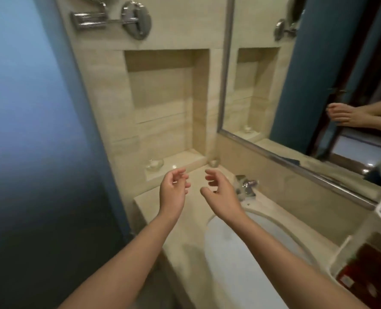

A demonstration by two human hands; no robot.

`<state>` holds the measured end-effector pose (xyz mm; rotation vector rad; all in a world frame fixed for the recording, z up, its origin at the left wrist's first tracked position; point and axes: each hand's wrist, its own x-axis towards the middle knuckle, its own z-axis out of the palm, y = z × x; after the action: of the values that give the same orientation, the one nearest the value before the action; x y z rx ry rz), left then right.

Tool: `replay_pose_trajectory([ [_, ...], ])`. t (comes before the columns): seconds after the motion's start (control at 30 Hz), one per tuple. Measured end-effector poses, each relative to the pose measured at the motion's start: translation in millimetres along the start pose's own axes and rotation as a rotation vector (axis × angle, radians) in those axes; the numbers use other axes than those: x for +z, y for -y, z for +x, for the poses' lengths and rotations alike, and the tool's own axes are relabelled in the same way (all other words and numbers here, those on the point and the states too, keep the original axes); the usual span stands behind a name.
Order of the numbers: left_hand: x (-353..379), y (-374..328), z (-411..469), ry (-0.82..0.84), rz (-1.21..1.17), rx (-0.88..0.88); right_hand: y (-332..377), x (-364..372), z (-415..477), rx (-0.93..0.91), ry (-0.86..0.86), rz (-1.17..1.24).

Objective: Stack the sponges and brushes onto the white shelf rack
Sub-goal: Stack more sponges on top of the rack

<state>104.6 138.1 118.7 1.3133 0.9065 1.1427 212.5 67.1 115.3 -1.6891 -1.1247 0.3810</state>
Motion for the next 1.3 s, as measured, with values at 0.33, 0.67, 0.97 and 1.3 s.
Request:
replay_pose_trajectory([
  [0.33, -224.2, 29.2, -66.0, -0.293, 0.099, -0.092, 62.7, 183.8, -87.6, -0.016, 0.351, 0.032],
  [0.67, -448.7, 47.5, -157.0, -0.625, 0.185, -0.159, 134.2, 368.4, -213.0, -0.062, 0.722, 0.032],
  [0.97, -596.4, 59.1, -261.8, -0.941, 0.22, -0.238, 195.9, 497.1, -320.9, -0.156, 1.043, 0.065],
  [1.3, -711.0, 59.9, -335.2, -1.247, 0.135, -0.289, 259.4, 629.0, -408.3, -0.319, 1.331, 0.109],
])
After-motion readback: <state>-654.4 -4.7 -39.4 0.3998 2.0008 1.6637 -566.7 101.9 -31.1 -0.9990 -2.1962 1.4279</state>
